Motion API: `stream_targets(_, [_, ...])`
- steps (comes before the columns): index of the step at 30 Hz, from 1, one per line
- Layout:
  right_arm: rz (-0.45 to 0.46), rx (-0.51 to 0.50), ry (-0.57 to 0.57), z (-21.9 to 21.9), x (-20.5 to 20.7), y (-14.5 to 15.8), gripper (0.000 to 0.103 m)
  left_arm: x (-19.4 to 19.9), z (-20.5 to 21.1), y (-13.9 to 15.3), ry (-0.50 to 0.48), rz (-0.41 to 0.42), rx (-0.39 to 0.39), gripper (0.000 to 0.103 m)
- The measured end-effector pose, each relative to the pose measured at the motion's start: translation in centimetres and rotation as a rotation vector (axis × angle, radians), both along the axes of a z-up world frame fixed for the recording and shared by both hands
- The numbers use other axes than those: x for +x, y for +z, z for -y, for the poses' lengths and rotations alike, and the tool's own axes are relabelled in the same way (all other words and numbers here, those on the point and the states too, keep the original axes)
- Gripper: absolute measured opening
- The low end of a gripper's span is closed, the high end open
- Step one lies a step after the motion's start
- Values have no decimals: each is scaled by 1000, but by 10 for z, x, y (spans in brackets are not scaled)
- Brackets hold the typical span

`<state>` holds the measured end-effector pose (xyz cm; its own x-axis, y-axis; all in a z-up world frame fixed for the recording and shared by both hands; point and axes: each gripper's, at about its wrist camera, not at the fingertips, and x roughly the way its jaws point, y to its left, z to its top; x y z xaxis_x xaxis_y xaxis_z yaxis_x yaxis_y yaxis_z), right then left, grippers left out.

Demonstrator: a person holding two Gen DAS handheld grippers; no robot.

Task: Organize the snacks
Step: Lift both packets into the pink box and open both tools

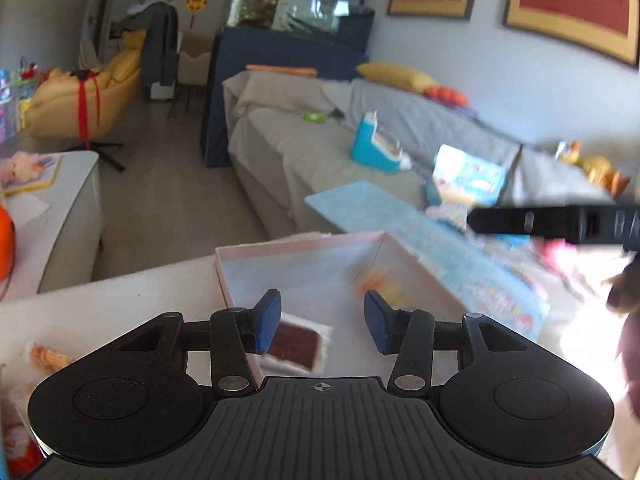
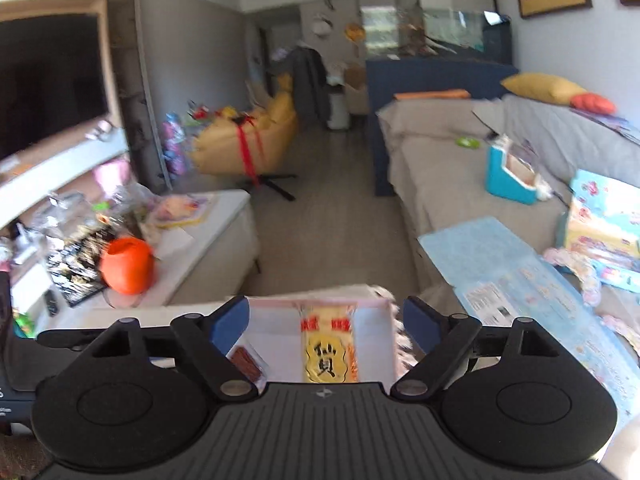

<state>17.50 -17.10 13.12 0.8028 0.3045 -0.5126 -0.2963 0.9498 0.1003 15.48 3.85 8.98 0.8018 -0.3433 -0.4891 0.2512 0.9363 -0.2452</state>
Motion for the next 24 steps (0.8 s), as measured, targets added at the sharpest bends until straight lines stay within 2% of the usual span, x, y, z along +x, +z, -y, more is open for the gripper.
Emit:
stream_targets(3, [-20, 15, 51, 3, -16, -19, 85, -31, -27, 2, 37, 37, -61, 51])
stream_targets(6, [-29, -10, 115, -7, -41, -38, 85, -75, -56, 3, 124, 60, -14, 51])
stream_targets(9, [-45, -28, 245, -31, -67, -53, 85, -114, -87, -3, 252, 41, 19, 51])
stream_targets(11, [-80, -29, 345, -58, -75, -65, 85, -138, -105, -10, 324, 16, 14, 51])
stream_targets(14, [-138, -53, 424, -105, -76, -88, 85, -168, -127, -21, 402, -37, -5, 51])
stream_targets(19, [-149, -110, 454, -171, -77, -115, 81, -200, -147, -35, 388, -97, -50, 51])
stream_targets(21, [-185, -98, 466, -185, -75, -121, 77, -203, -146, -41, 370, -112, -46, 51])
stream_targets(22, [-230, -83, 485, -191, -76, -125, 71, -204, -146, -43, 369, -110, -37, 51])
stream_targets(23, [-252, -75, 505, -196, -78, -126, 70, -206, -144, -45, 370, -108, -26, 51])
stream_targets(24, [-234, -91, 520, -199, -86, -126, 70, -206, -142, -45, 369, -106, -21, 51])
